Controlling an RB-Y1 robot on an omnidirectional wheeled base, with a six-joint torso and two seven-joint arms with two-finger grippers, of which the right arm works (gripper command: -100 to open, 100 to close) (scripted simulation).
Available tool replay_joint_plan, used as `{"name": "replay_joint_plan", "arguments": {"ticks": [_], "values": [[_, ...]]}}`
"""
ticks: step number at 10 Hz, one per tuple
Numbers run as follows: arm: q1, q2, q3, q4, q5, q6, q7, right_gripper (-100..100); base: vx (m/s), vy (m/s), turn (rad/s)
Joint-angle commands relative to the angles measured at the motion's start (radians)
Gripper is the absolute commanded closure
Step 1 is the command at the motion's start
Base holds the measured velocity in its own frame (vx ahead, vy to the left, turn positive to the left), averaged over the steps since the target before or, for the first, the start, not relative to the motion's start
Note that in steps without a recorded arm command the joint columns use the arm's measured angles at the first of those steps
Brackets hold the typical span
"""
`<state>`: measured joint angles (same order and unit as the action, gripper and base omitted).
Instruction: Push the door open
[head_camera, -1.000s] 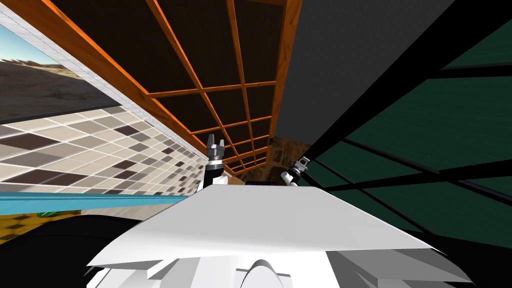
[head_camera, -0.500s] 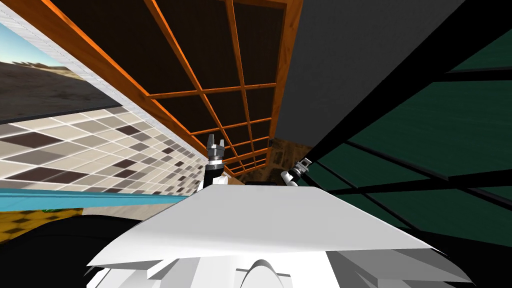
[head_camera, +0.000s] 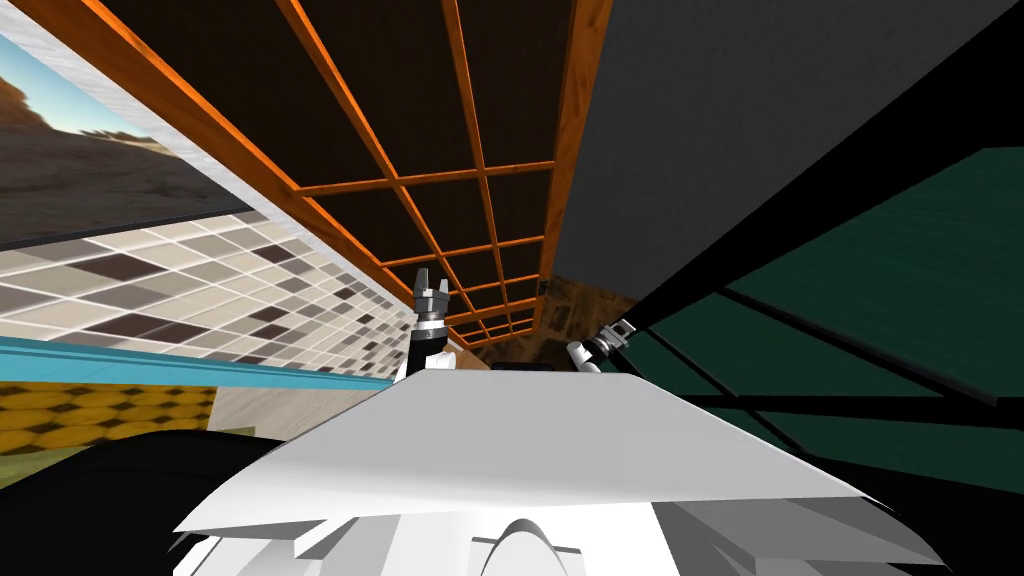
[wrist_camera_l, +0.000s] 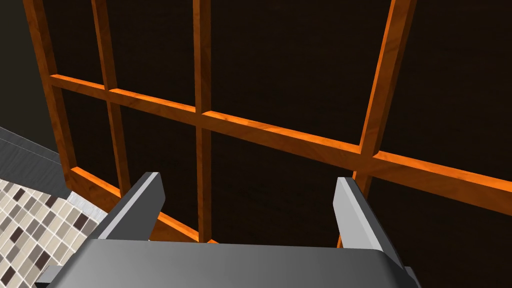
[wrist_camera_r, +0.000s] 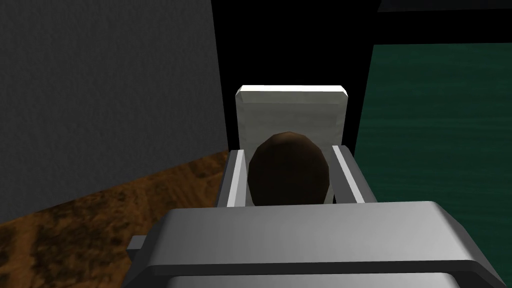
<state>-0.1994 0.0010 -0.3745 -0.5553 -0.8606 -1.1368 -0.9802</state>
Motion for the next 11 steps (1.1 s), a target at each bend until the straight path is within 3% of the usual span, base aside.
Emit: {"name": "replay_joint_plan", "arguments": {"ticks": [1, 2, 4, 6, 7, 9, 11], "values": [[0.005, -0.018, -0.034, -0.013, -0.025, -0.024, 0.018, 100, 0.052, -0.105, 0.184], [0.005, -0.018, -0.034, -0.013, -0.025, -0.024, 0.018, 100, 0.039, -0.080, 0.067], [-0.004, -0.022, -0.074, -0.004, -0.060, -0.060, 0.033, 100, 0.051, -0.106, 0.175], [-0.004, -0.022, -0.074, -0.001, -0.060, -0.060, 0.033, 100, 0.024, -0.063, 0.023], [-0.010, -0.018, -0.100, 0.001, -0.082, -0.084, 0.042, 100, 0.055, -0.076, 0.163], [-0.010, -0.018, -0.100, 0.001, -0.082, -0.084, 0.042, 100, 0.028, -0.068, 0.040], [-0.016, -0.010, -0.125, 0.007, -0.104, -0.107, 0.052, 100, 0.025, -0.055, 0.103]]}}
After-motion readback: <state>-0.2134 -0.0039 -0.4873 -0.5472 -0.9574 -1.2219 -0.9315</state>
